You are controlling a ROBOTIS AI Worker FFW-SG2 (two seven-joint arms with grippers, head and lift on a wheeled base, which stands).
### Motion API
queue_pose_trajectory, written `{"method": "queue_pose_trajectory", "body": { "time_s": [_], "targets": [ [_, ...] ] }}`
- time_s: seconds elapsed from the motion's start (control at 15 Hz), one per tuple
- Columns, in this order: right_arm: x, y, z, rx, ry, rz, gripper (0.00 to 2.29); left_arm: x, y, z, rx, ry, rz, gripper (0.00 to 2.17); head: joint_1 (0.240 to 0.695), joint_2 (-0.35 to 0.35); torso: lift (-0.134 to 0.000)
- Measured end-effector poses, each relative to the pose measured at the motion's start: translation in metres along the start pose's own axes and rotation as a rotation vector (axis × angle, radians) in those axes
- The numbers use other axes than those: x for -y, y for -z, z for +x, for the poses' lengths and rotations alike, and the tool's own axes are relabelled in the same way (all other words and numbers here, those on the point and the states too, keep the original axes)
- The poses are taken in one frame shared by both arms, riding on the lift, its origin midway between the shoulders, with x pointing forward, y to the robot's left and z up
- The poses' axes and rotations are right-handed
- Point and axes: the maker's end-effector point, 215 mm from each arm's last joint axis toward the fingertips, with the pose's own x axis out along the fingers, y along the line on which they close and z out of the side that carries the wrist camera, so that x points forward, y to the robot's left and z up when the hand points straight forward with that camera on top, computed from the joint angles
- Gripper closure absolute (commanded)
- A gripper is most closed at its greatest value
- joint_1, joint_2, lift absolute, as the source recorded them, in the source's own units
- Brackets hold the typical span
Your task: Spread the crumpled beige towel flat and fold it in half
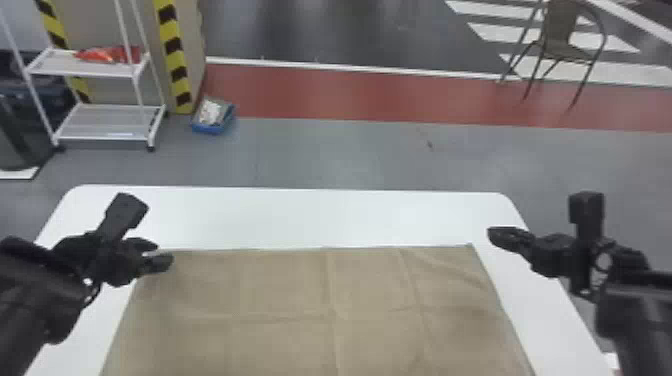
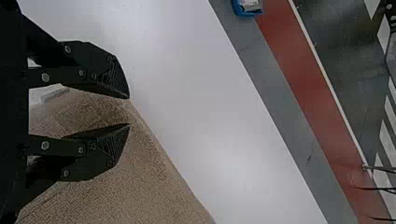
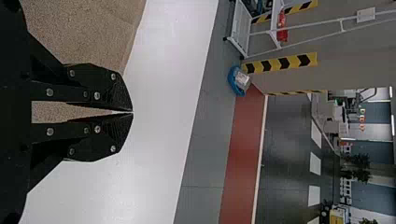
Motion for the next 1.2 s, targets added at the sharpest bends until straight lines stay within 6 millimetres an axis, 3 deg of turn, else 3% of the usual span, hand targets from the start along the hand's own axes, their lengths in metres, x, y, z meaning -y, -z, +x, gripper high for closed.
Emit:
{"method": "queue_pose_trajectory", "body": {
  "time_s": [0.07,0.53,0.6,0.73,0.8,0.93,1.2],
  "targets": [
    [0.0,0.0,0.0,0.0,0.0,0.0,1.01,-0.001,0.0,0.0,0.002,-0.002,0.0,0.12,0.695,-0.152,0.0],
    [0.0,0.001,-0.001,0.001,-0.003,0.003,1.01,-0.005,-0.006,-0.006,0.045,0.004,-0.036,0.11,0.695,-0.15,0.0],
    [-0.001,0.001,-0.001,0.002,-0.008,0.002,0.92,-0.006,-0.008,-0.008,0.061,0.005,-0.045,0.11,0.695,-0.15,0.0],
    [-0.004,0.001,-0.005,0.018,-0.021,-0.014,0.18,-0.009,-0.009,-0.018,0.104,0.003,-0.063,0.11,0.695,-0.147,0.0],
    [-0.007,-0.001,-0.009,0.033,-0.038,-0.033,0.05,-0.011,-0.008,-0.026,0.129,-0.001,-0.07,0.11,0.695,-0.144,0.0],
    [-0.013,-0.007,-0.019,0.076,-0.078,-0.103,0.03,-0.017,-0.004,-0.047,0.193,-0.022,-0.085,0.12,0.695,-0.13,0.0],
    [-0.03,-0.011,-0.057,0.159,-0.117,-0.288,0.13,-0.031,0.024,-0.107,0.335,-0.086,-0.174,0.12,0.695,-0.092,0.0]
  ]
}}
